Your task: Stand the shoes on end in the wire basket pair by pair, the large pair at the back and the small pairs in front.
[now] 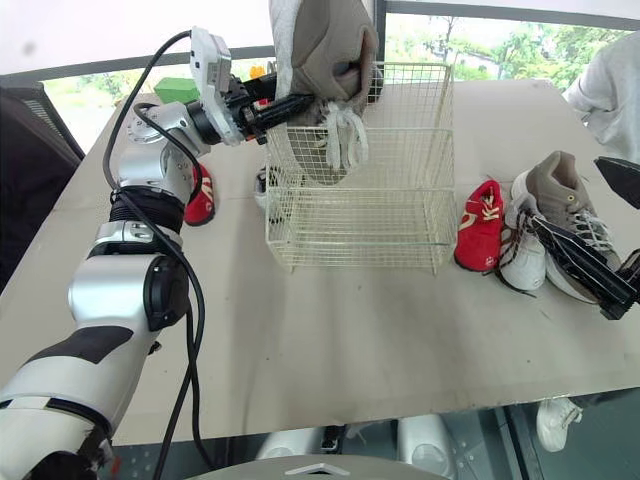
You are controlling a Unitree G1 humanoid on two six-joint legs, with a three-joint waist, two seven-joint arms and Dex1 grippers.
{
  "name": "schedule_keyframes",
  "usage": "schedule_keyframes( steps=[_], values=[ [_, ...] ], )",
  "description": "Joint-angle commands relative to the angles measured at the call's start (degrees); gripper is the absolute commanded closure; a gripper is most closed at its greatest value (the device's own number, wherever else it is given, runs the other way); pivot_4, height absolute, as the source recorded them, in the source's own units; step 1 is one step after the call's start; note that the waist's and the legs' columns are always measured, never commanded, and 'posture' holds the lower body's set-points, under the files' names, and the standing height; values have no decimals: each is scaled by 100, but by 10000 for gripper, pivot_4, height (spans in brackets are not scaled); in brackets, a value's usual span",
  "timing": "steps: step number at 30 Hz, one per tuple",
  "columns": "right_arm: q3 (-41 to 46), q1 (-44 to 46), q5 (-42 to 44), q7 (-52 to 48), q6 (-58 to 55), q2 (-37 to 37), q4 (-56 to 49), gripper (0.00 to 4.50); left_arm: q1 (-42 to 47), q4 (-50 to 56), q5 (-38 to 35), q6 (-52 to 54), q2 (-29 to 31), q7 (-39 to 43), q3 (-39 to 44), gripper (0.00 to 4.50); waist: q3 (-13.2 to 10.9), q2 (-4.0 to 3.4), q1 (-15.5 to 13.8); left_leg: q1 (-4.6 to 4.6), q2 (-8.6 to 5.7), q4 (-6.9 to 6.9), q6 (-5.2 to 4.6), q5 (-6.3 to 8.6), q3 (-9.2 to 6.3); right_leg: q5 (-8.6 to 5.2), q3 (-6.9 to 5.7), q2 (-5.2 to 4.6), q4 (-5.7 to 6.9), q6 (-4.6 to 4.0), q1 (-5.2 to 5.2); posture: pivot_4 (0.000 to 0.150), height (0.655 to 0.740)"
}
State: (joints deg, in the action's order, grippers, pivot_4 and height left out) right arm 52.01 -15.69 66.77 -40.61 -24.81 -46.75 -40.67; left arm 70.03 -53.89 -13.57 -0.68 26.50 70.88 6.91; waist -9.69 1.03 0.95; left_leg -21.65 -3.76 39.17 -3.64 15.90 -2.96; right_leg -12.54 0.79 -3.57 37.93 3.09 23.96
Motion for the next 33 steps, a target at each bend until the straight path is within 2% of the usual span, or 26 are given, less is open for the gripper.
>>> schedule_keyframes(
  steps=[1, 6, 10, 14, 17, 22, 24, 27, 30, 33],
  values=[
    [124, 10, 8, -4, 65, -12, -74, 0, -204, 103, -48, 378, 267, -94, 95, 362, 0, -1, 1, 3, 1, 0, -1, 1, 0, 0, 0, 0, 0, 0, -4, 1500, 7400],
    [8, 55, -56, -46, 44, -31, 59, 0, -454, 1101, -853, 1537, 553, -110, 608, 362, 0, -1, 2, 6, 5, 4, -1, 0, -1, 0, -1, 3, 4, 0, -5, 1500, 7400],
    [-74, 101, -119, -48, 2, -54, 185, 0, -671, 1929, -1484, 2461, 652, -603, 1096, 362, -4, 7, -63, -13, 4, 12, 1, -1, -15, 1, -12, 0, 0, -1, 5, 1500, 7400],
    [-255, 242, -417, 208, -104, -132, 482, 0, -1007, 3407, -2757, 4122, 499, -1482, 1748, 362, -7, 11, -137, -34, 0, 17, 6, -1, -25, 3, -19, -9, -14, 2, 12, 1500, 7400],
    [-489, 483, -861, 737, -321, -269, 810, 0, -1304, 4641, -3880, 5207, 122, -2458, 2109, 362, -7, 11, -192, -39, -1, 16, 28, -12, -24, 3, -16, -13, -23, 2, 17, 1500, 7400],
    [-960, 784, -1506, 1371, -1121, -778, 1385, 0, -2205, 6631, -5117, 6253, -185, -3503, 1800, 362, -6, 10, -182, -38, -3, 15, 31, -13, -25, 3, -19, -16, -18, 1, 17, 1500, 7400],
    [-1126, 945, -1629, 1200, -1327, -1064, 1601, 0, -2660, 7432, -5143, 6382, 23, -3471, 1330, 362, -7, 7, -158, -31, -2, 10, 32, -14, -11, 3, -3, -10, -13, 0, 18, 1500, 7400],
    [-1873, 1361, -2298, 1098, -1644, -1774, 2356, 0, -3244, 8299, -4098, 5609, 760, -2652, 311, 362, -6, -1, -141, -21, 1, -1, 33, -15, 4, 2, 10, -2, -12, -2, 17, 1500, 7400],
    [-2648, 1906, -2721, 803, -2061, -2479, 3202, 0, -3247, 8208, -3630, 5246, 1209, -2289, -114, 362, -9, -13, -156, -17, 2, -2, 33, -15, 23, -6, 22, -1, -17, -16, 17, 1500, 7400],
    [-3286, 2551, -2986, 360, -2289, -2833, 3927, 0, -3102, 7979, -3422, 4927, 1407, -1839, -383, 362, -11, -17, -192, -17, 6, 5, 29, -15, 14, -9, 8, 1, -33, -39, 4, 1500, 7400]
  ],
)
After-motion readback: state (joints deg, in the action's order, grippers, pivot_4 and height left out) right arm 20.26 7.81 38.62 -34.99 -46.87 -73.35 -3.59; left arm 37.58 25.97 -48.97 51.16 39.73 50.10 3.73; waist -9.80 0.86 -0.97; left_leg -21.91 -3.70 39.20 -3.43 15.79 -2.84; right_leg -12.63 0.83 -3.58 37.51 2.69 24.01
